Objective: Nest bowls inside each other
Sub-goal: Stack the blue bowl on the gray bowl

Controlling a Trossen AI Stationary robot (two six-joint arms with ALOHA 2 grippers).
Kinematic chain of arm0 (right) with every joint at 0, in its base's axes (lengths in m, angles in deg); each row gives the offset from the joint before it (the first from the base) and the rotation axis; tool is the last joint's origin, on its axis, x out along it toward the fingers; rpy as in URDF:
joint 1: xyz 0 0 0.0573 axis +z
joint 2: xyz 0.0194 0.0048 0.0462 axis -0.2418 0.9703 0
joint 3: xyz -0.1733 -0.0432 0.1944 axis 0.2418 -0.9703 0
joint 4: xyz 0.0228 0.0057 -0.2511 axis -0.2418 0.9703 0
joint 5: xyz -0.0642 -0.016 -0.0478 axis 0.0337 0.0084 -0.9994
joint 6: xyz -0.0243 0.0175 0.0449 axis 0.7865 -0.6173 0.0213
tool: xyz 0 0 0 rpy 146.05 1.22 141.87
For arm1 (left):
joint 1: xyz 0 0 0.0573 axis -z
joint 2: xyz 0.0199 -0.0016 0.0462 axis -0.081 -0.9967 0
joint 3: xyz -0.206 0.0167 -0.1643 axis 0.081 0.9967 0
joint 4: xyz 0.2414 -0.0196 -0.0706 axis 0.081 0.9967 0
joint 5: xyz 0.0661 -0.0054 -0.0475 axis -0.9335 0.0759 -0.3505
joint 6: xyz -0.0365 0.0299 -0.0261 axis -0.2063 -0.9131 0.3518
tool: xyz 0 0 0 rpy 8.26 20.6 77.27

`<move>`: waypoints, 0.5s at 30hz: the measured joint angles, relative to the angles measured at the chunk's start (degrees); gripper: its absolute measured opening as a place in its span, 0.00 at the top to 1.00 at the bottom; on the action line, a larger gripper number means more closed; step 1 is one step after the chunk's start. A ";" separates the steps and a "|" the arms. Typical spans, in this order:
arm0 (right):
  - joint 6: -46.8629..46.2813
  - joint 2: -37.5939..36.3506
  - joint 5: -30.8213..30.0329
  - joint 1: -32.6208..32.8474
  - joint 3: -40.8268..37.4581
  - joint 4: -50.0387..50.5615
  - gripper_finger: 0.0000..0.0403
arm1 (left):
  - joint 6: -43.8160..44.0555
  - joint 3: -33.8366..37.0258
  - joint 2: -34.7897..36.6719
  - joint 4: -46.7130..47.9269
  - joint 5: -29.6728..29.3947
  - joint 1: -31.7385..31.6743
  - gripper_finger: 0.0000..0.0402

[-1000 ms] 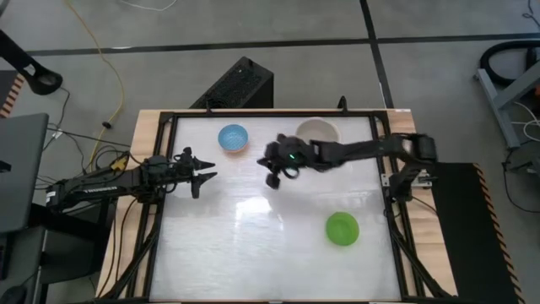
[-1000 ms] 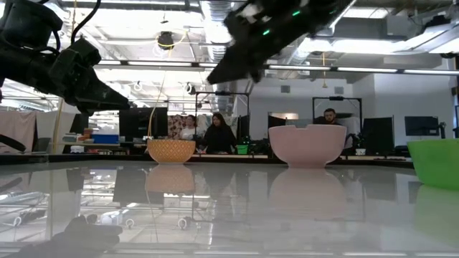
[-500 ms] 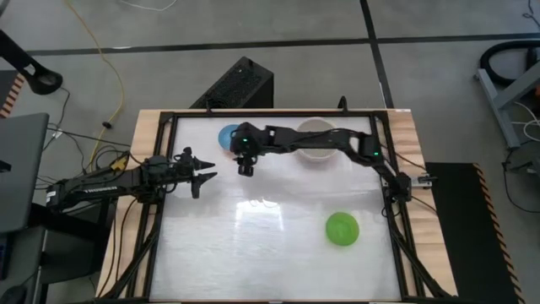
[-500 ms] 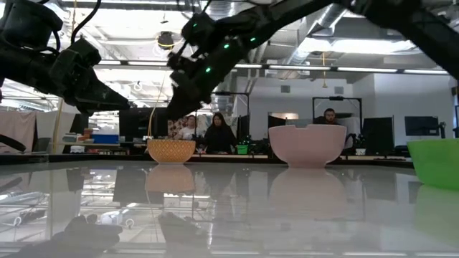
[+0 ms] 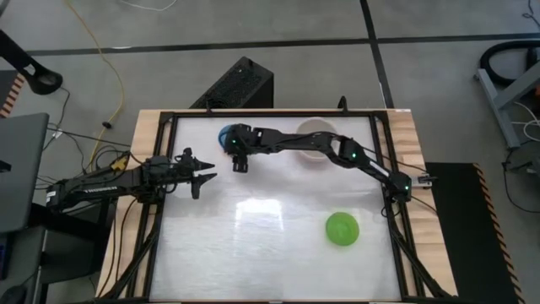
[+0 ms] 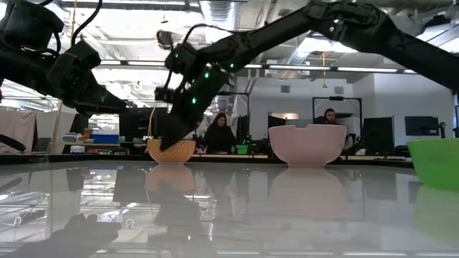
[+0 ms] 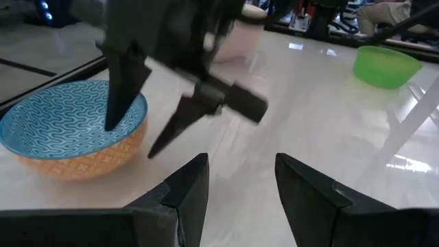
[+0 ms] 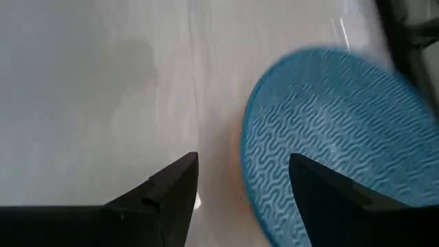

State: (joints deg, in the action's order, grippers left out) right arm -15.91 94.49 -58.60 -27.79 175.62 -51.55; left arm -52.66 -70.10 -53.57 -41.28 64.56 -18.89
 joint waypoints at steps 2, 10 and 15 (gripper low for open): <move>0.17 0.96 -0.99 -0.18 0.00 0.11 0.39 | -0.01 0.00 0.02 -0.02 -0.02 0.00 0.61; 2.58 0.88 -1.33 -0.24 -0.02 0.48 0.73 | -0.40 0.00 0.02 -0.01 -0.04 0.00 0.61; 4.84 0.66 -1.39 0.01 0.09 0.70 0.95 | -0.63 0.00 0.02 0.00 -0.04 0.00 0.61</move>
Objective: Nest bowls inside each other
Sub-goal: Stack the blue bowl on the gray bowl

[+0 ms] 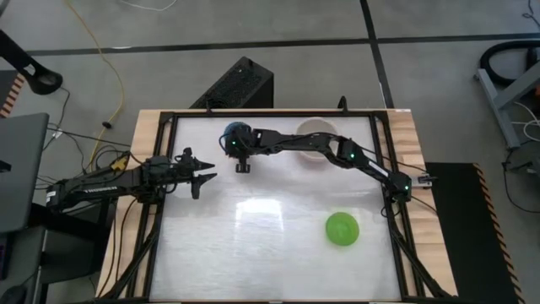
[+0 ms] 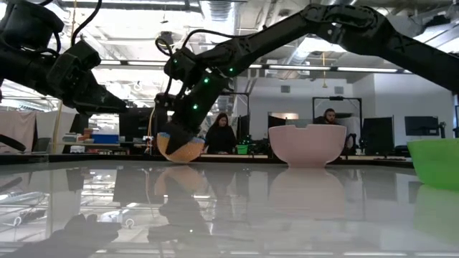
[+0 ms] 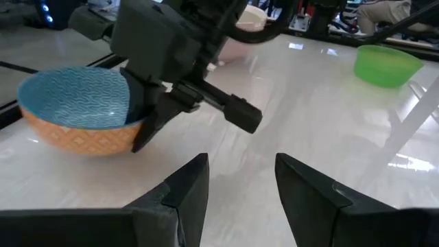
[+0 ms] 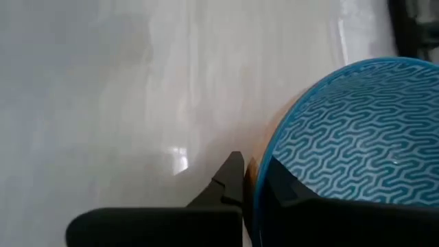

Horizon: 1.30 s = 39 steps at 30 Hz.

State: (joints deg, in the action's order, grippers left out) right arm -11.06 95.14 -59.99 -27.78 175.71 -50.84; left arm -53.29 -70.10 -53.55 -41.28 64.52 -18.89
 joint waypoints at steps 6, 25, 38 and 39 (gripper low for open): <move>-3.08 -0.47 -1.64 1.33 6.27 6.94 0.95 | 0.00 0.00 0.00 0.00 -0.02 0.00 0.61; -15.85 -29.59 -10.76 4.82 -11.22 32.74 0.95 | 0.09 0.00 0.05 1.29 0.13 0.00 0.61; -29.78 -57.59 -9.61 -2.06 -57.02 10.82 0.95 | 0.23 0.00 0.07 1.28 0.06 0.00 0.61; -30.04 -57.57 -9.52 -2.50 -57.66 10.52 0.95 | 0.28 0.00 0.07 1.26 0.04 0.00 0.61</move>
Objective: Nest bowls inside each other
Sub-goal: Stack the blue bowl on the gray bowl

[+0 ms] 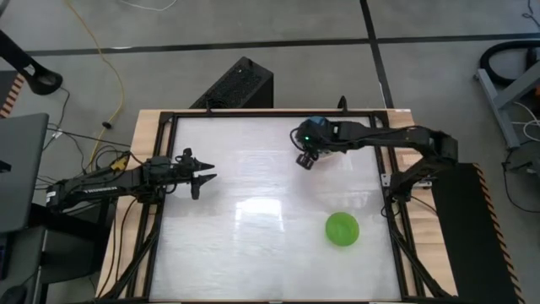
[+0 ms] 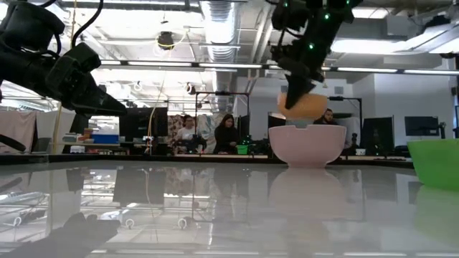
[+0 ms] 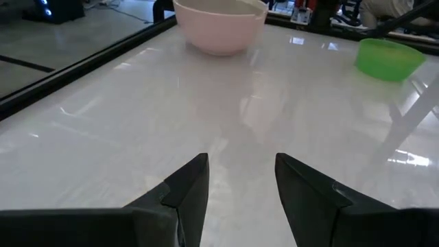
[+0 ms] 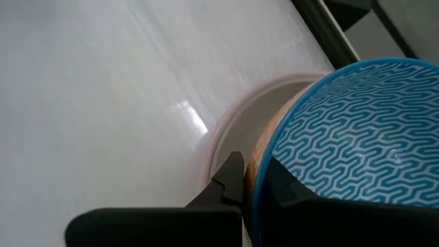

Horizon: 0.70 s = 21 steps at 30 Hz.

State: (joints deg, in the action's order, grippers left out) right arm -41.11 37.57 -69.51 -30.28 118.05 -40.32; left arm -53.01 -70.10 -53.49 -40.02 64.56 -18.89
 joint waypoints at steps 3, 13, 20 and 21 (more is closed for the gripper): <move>0.10 0.56 0.43 -1.31 -1.31 -2.18 0.95 | 0.46 0.00 0.00 -0.08 -0.19 0.00 0.61; 0.65 5.66 3.52 -6.12 -2.12 -7.09 0.95 | 1.45 0.00 -0.05 -0.39 -0.53 0.00 0.61; -0.28 9.02 4.63 -5.99 -2.15 -6.80 0.95 | 1.12 0.00 0.00 -0.29 -0.44 0.00 0.61; -0.28 9.26 4.66 -6.05 -2.15 -6.96 0.95 | 1.06 0.00 0.00 -0.28 -0.42 0.00 0.61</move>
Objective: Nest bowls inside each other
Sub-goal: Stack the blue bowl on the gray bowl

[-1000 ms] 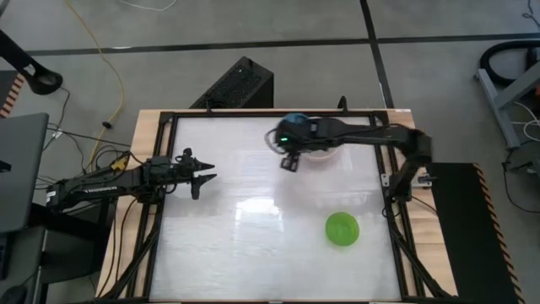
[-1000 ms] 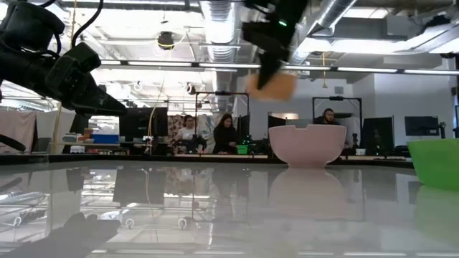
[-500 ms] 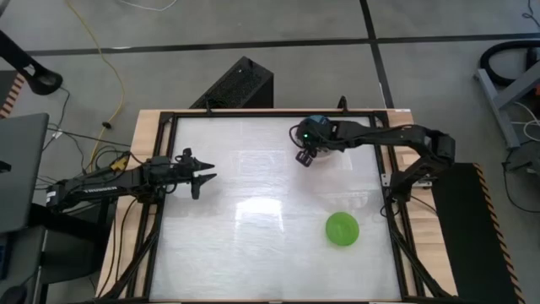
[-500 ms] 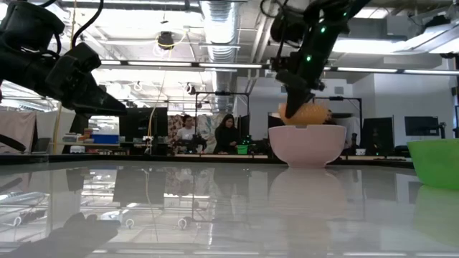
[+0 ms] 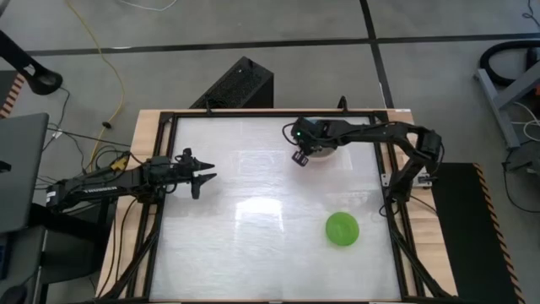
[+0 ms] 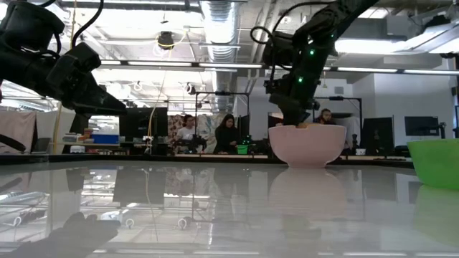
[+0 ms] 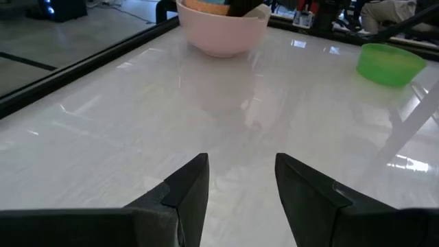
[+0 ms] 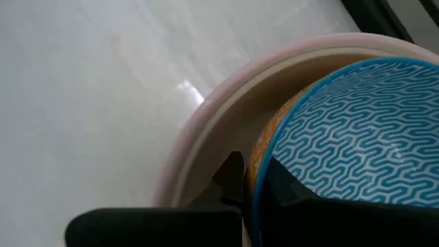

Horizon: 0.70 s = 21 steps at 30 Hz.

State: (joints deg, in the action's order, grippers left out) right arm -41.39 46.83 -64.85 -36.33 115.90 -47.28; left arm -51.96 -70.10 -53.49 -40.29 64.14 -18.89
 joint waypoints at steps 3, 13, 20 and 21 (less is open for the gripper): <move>-0.32 0.56 0.16 -0.08 0.00 0.21 0.95 | 0.00 0.00 0.00 0.00 -0.02 0.00 0.61; -1.75 -1.41 2.39 -2.03 -5.75 -3.87 0.95 | 0.28 0.00 0.00 0.07 0.07 0.00 0.61; -1.70 -1.19 2.40 -2.02 -6.12 -5.40 0.95 | 0.02 0.00 0.00 0.09 0.04 0.00 0.61; -1.70 -1.19 2.40 -2.02 -6.12 -5.42 0.95 | 0.03 0.00 0.00 0.09 0.04 0.00 0.61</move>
State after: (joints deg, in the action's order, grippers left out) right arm -43.10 45.64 -62.45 -38.35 109.78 -52.70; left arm -51.92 -70.10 -53.49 -40.21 64.19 -18.89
